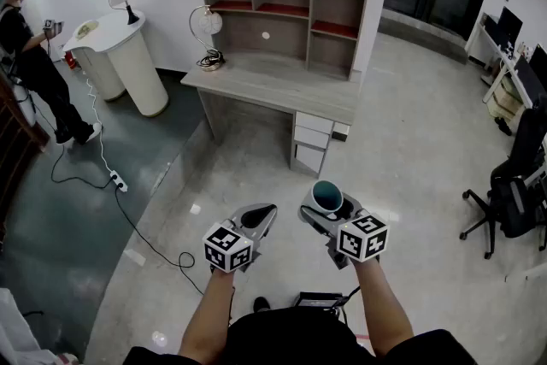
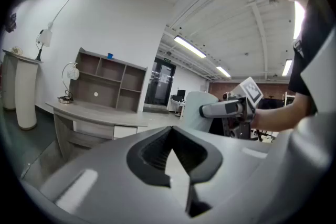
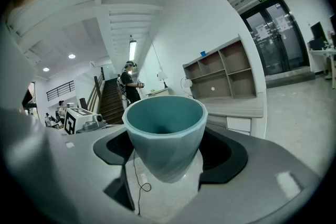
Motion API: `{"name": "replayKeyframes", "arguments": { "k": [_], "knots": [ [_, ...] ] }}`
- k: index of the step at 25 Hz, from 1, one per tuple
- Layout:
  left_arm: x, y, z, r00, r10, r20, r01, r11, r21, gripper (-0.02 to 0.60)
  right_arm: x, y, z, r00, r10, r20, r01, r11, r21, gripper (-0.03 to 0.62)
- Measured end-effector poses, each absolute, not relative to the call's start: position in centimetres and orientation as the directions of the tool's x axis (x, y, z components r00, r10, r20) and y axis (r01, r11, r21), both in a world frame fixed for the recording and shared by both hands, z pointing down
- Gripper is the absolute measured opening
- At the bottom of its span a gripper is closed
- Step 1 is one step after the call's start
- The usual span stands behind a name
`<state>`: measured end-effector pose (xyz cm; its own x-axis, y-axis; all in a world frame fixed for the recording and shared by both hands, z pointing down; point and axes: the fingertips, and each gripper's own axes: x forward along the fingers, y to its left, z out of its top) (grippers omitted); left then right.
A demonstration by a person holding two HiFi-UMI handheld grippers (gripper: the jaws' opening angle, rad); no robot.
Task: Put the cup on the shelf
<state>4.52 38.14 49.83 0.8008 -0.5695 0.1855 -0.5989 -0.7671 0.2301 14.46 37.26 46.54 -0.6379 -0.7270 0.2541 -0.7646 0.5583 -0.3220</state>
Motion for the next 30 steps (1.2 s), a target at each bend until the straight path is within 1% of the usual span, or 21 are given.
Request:
{"name": "replayKeyframes", "arguments": {
  "k": [11,23,30],
  "knots": [
    [3.1,39.0,49.2,0.8,-0.575,0.172,-0.6,-0.77,0.216,0.0,13.0,38.2,45.8,-0.631,-0.734,0.252,-0.772,0.563,-0.294,0.387],
    [3.0,39.4,49.4,0.808,-0.568,0.157,-0.59,-0.777,0.22,0.0,13.3,38.9,46.4,-0.616,-0.741,0.269,-0.785,0.547,-0.291,0.387],
    [3.3,39.6,49.6,0.803,-0.57,0.175,-0.596,-0.772,0.219,0.0,13.9,39.0,46.1,-0.623,-0.739,0.258,-0.779,0.552,-0.299,0.387]
  ]
}}
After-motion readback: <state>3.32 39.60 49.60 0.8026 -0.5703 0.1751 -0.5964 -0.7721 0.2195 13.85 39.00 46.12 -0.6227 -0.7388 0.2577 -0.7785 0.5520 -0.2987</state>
